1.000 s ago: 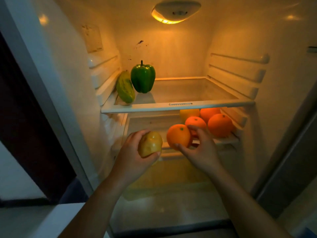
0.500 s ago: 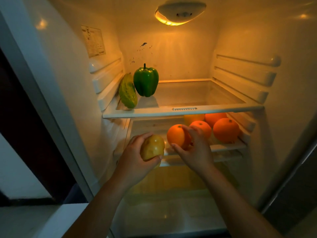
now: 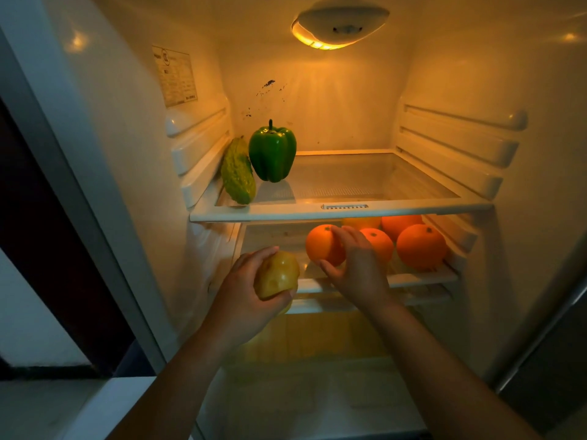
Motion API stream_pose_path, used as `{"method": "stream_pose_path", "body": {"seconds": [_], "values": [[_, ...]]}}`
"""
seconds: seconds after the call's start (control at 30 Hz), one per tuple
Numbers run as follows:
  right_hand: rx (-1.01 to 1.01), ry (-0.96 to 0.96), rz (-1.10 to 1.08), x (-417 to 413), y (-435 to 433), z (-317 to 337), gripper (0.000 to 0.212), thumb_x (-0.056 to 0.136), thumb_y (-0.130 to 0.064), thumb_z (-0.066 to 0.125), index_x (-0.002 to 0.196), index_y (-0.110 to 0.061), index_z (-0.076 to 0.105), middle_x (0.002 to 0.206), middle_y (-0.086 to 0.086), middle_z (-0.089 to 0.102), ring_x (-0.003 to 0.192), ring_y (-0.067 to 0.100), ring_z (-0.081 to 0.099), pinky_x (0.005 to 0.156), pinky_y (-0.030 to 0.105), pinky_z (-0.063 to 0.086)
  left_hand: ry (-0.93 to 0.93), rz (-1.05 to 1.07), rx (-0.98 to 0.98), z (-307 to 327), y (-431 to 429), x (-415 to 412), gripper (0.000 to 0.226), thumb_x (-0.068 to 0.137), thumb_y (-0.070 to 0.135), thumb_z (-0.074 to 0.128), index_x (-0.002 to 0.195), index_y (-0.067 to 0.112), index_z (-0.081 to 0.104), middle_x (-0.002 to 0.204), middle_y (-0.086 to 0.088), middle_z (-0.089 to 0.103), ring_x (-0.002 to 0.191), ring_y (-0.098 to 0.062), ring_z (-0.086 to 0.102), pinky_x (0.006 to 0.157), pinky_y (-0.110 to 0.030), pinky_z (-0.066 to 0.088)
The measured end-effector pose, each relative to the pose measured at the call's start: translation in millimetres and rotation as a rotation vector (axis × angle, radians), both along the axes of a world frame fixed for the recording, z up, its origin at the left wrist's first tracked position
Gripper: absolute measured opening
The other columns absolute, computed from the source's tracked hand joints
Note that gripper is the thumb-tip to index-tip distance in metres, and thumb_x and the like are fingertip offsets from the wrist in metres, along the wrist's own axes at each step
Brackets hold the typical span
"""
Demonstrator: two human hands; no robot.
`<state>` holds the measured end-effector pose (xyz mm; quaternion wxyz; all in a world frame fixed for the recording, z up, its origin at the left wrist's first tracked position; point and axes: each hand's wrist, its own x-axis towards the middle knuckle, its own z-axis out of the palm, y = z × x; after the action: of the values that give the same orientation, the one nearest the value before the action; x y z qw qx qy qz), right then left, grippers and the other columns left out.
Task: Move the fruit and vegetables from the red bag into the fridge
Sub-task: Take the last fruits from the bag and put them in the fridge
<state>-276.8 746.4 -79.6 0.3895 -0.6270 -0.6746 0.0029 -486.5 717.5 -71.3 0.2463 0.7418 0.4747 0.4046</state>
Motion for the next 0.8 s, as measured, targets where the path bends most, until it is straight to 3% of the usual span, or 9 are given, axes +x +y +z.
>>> {"method": "stream_pose_path", "body": {"seconds": [0.13,0.23,0.33,0.43,0.6,0.8], "values": [[-0.021,0.002,-0.006,-2.2,-5.1,3.2,0.069,0.075,-0.029,0.074,0.135,-0.019,0.042,0.142,0.005,0.041,0.130,0.021,0.038,0.102,0.031,0.033,-0.008,-0.014,-0.001,1.0,0.5,1.0,0.067,0.069,0.033,0.078,0.125,0.045,0.042,0.116,0.030,0.040,0.108,0.003,0.043,0.085,-0.016,0.037],[-0.012,0.036,-0.024,0.1,-15.5,6.7,0.064,0.077,-0.033,0.073,0.133,-0.019,0.046,0.139,0.003,0.045,0.129,0.019,0.040,0.103,0.032,0.033,-0.020,-0.045,0.010,4.3,0.0,2.4,0.067,0.069,0.036,0.078,0.125,0.046,0.042,0.118,0.035,0.038,0.111,0.010,0.041,0.089,-0.023,0.044],[-0.034,0.376,0.083,4.4,-35.5,14.7,0.052,0.075,-0.036,0.073,0.123,-0.022,0.057,0.121,-0.006,0.057,0.111,0.011,0.054,0.092,0.026,0.046,-0.021,-0.078,0.044,12.4,-3.8,2.9,0.067,0.065,0.046,0.074,0.123,0.048,0.042,0.120,0.034,0.040,0.112,0.015,0.038,0.090,-0.028,0.048],[-0.138,0.594,0.264,7.9,-55.5,28.7,0.051,0.068,-0.047,0.069,0.115,-0.027,0.063,0.114,-0.006,0.065,0.105,0.009,0.062,0.090,0.036,0.053,-0.020,-0.121,0.097,24.2,-10.3,5.9,0.069,0.061,0.054,0.069,0.124,0.048,0.042,0.121,0.037,0.039,0.112,0.017,0.038,0.086,-0.022,0.047],[-0.156,0.661,0.454,12.0,-71.5,56.2,0.046,0.071,-0.037,0.068,0.115,-0.031,0.059,0.117,-0.001,0.065,0.107,0.011,0.062,0.087,0.033,0.052,-0.034,-0.220,0.161,46.6,-16.6,19.4,0.078,0.060,0.052,0.072,0.130,0.046,0.039,0.129,0.026,0.047,0.120,0.007,0.043,0.091,-0.024,0.048],[-0.149,0.667,0.578,6.7,-71.5,93.5,0.050,0.075,-0.028,0.068,0.122,-0.016,0.056,0.114,0.002,0.065,0.105,0.015,0.063,0.084,0.032,0.054,0.003,-0.300,0.295,82.7,-15.2,33.7,0.078,0.062,0.053,0.071,0.131,0.046,0.037,0.132,0.025,0.043,0.123,0.004,0.041,0.098,-0.028,0.045]]}}
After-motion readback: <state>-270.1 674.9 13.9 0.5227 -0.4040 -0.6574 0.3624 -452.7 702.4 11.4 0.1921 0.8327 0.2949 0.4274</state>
